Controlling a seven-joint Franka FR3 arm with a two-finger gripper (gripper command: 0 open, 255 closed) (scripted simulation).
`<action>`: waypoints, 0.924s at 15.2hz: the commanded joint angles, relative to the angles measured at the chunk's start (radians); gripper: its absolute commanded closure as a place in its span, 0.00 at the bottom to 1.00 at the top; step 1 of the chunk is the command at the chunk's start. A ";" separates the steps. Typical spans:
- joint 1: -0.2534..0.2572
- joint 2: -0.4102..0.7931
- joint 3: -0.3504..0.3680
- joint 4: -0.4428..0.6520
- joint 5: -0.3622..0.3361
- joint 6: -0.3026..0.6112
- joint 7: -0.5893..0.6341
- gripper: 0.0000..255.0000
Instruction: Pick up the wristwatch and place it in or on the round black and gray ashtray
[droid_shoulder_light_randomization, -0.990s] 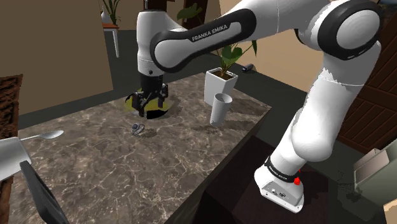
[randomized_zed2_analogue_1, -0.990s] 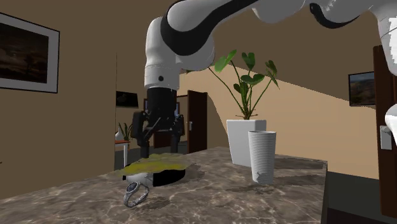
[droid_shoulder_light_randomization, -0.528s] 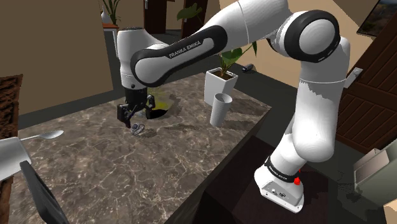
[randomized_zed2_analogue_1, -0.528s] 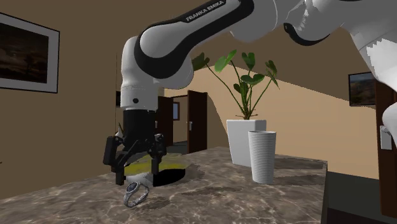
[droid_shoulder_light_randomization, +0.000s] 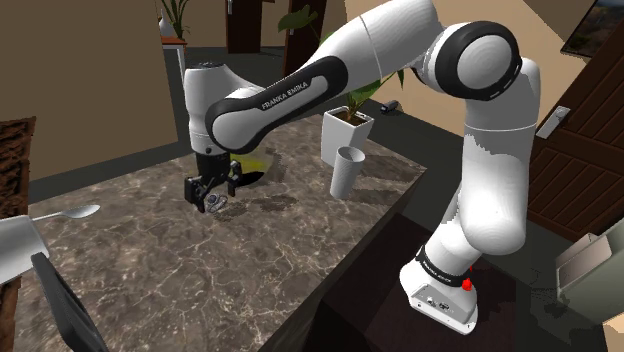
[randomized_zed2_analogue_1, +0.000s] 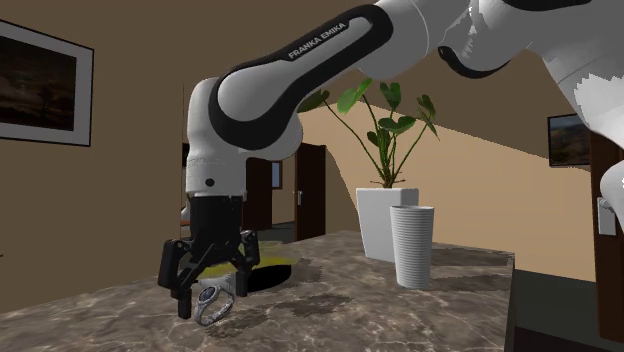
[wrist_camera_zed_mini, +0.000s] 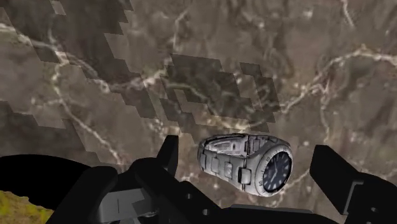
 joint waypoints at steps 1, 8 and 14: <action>0.000 0.001 0.000 -0.001 -0.001 0.002 0.000 0.00; 0.000 0.001 0.000 -0.001 0.000 0.002 0.000 1.00; 0.000 0.001 0.000 -0.001 0.000 0.002 0.000 1.00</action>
